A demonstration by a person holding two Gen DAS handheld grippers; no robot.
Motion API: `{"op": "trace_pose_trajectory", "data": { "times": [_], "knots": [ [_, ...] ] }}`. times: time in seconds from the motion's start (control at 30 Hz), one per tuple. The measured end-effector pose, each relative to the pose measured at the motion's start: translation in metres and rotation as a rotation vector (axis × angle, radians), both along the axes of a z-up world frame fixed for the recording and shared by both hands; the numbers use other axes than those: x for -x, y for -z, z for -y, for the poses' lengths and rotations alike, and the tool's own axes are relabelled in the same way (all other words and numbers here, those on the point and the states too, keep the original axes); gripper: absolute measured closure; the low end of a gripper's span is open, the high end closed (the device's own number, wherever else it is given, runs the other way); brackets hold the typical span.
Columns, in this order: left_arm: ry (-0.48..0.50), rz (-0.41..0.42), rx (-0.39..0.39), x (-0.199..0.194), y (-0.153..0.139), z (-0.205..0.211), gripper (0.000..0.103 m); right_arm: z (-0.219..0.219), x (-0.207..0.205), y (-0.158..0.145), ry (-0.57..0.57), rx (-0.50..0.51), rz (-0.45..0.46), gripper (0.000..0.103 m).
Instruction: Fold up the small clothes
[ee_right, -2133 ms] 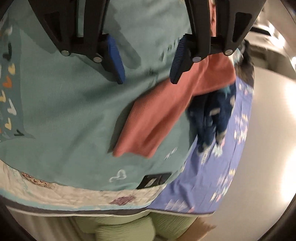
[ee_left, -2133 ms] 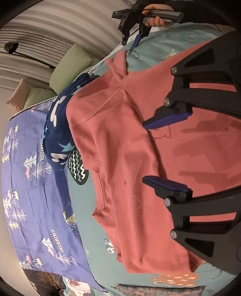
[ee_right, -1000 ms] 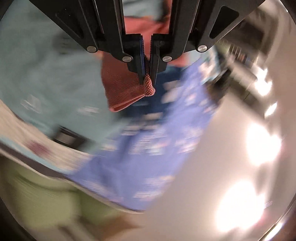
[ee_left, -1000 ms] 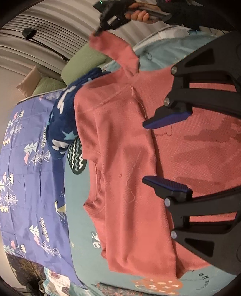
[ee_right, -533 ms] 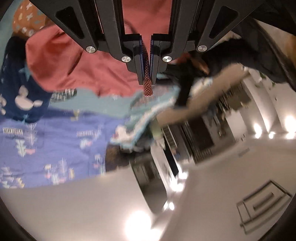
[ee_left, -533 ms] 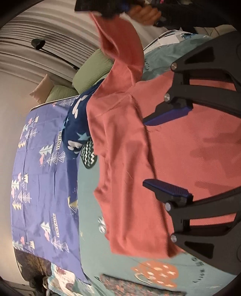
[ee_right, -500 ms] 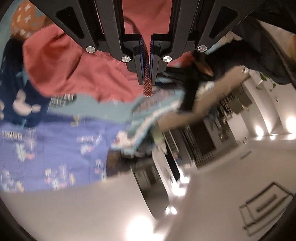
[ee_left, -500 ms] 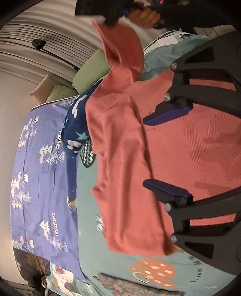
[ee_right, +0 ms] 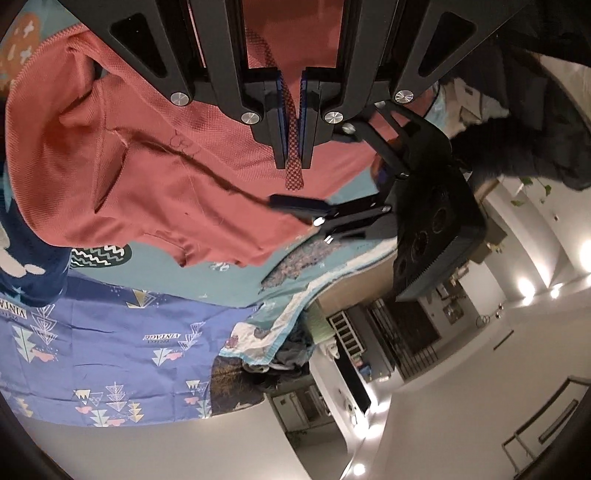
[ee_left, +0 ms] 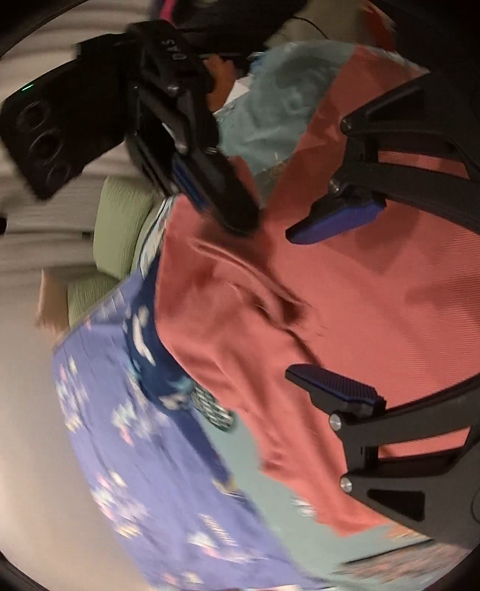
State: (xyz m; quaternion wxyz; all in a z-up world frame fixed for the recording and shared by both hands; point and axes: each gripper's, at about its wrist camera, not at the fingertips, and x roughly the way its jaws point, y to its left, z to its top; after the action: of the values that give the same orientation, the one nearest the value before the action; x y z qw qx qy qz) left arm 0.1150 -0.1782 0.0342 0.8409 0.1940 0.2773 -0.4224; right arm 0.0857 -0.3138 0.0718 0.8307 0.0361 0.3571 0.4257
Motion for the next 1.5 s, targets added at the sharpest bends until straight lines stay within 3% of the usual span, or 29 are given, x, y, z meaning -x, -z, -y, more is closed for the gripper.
{"op": "trace_pose_trajectory", "data": {
  "times": [0.07,0.13,0.27,0.33,0.4,0.57,0.7,0.83,0.9,1.0,1.13,1.37,1.43,1.5],
  "knots": [
    [0.055,0.035,-0.006,0.002,-0.003,0.015,0.041,0.002,0.004,-0.003,0.003,0.034,-0.004,0.097],
    [0.109,0.009,-0.013,0.0,-0.003,0.024,0.099,0.005,0.006,-0.005,0.021,0.055,-0.006,0.097],
    [0.094,-0.071,0.002,-0.005,0.0,0.026,0.099,0.02,0.004,-0.009,0.116,0.058,0.004,0.092],
    [0.057,-0.122,0.041,-0.008,-0.003,0.015,0.099,0.033,0.003,-0.011,0.203,0.043,0.016,0.067],
    [-0.005,-0.15,0.076,-0.014,-0.009,0.003,0.099,0.045,0.004,-0.014,0.3,0.038,0.034,0.051],
    [-0.282,-0.289,0.235,-0.056,-0.04,-0.059,0.099,0.09,0.012,-0.009,0.557,-0.003,0.025,0.048],
    [-0.45,-0.423,0.328,-0.088,-0.044,-0.113,0.099,0.103,0.013,0.011,0.682,0.078,-0.028,0.048],
    [-0.645,-0.676,0.393,-0.113,-0.001,-0.161,0.099,0.084,0.002,0.039,0.684,0.197,-0.079,0.048],
    [-0.74,-0.751,0.403,-0.118,0.027,-0.181,0.099,0.071,-0.003,0.053,0.659,0.256,-0.08,0.048],
    [-0.799,-0.853,0.438,-0.12,0.06,-0.2,0.099,0.049,-0.011,0.067,0.619,0.328,-0.071,0.048],
    [-0.833,-0.892,0.457,-0.119,0.072,-0.213,0.099,0.028,-0.019,0.08,0.585,0.41,-0.054,0.048],
    [-0.781,-0.833,0.437,-0.127,0.036,-0.202,0.099,0.009,-0.037,0.091,0.641,0.524,-0.001,0.048],
    [-0.773,-0.819,0.431,-0.129,0.031,-0.2,0.099,0.014,-0.039,0.087,0.712,0.515,0.018,0.048],
    [-0.789,-0.825,0.422,-0.133,0.034,-0.202,0.099,0.04,-0.042,0.082,0.844,0.399,-0.043,0.048]
  ]
}}
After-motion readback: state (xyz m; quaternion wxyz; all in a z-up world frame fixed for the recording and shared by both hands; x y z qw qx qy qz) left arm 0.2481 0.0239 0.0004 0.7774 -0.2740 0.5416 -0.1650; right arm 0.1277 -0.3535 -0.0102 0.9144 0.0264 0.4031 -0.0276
